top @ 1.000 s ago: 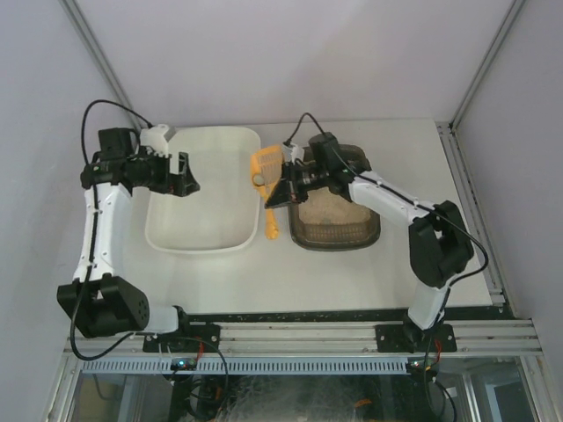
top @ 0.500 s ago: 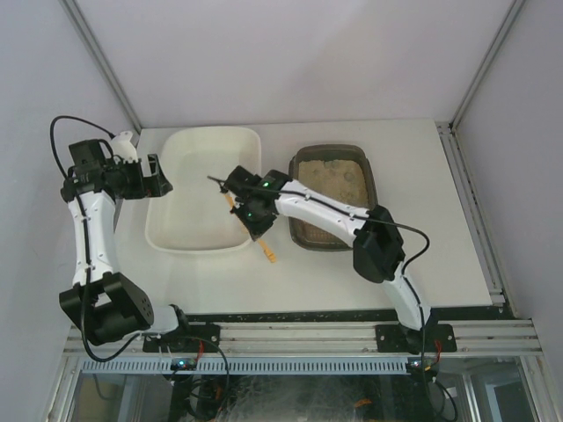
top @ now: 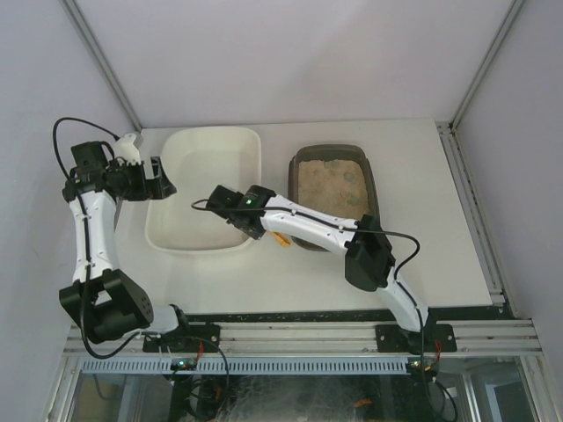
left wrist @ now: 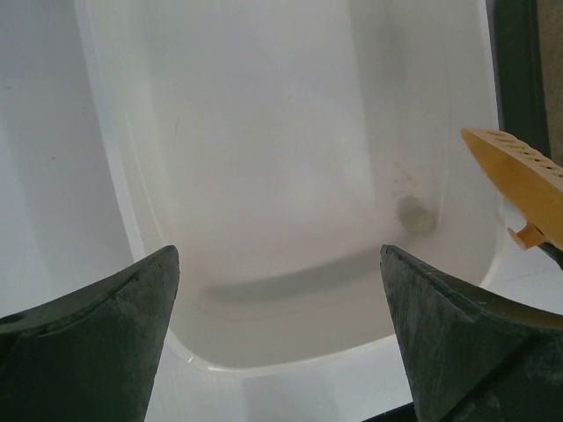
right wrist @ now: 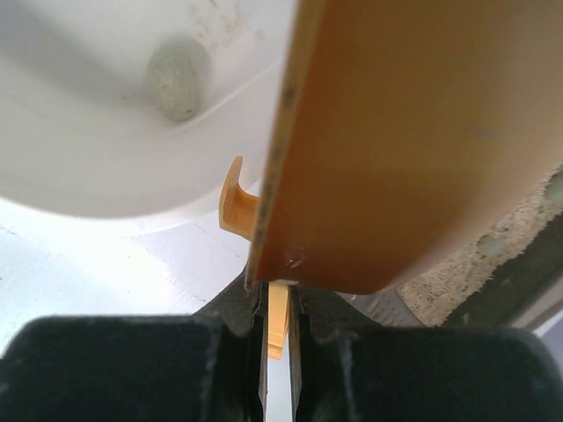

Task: Clean the litter box

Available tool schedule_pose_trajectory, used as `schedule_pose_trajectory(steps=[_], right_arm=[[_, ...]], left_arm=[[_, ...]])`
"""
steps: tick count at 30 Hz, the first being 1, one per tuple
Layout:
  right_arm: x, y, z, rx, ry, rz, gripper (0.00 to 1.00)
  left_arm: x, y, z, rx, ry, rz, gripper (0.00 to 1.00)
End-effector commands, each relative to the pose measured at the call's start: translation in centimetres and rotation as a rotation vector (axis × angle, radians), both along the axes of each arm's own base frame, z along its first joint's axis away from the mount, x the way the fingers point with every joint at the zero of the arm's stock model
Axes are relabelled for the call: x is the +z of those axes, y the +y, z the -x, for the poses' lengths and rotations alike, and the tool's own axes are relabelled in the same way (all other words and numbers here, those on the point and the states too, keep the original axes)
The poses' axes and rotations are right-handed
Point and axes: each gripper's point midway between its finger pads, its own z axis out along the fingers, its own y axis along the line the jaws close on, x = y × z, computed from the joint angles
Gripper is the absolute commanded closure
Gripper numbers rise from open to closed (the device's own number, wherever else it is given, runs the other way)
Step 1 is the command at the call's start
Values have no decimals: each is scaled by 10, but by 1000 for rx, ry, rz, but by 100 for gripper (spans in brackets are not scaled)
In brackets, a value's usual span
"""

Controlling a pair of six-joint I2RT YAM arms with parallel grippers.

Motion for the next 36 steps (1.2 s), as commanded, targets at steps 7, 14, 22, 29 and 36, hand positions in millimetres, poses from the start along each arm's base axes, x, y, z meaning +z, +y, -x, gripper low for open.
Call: schedule_pose_trajectory(steps=[7,14,22,29,36], right_arm=[[64,22,20,43,146,-393,100],[94,5,38,51,434,-753,100],[97,-6,46,51,567,-892,100],[93,-24,44,21,606,-978,100],[98,-36,46,21,598,-1012,100]], left_arm=[[-4,-55,23,-311,-9,174,0],[13,-93,29,-541,-230,249,0],[14,-153,7,-649,-252,243,0],[20,-219,-9,-771,-260,370,0],[12,-256,-19,-857,-226,406,0]])
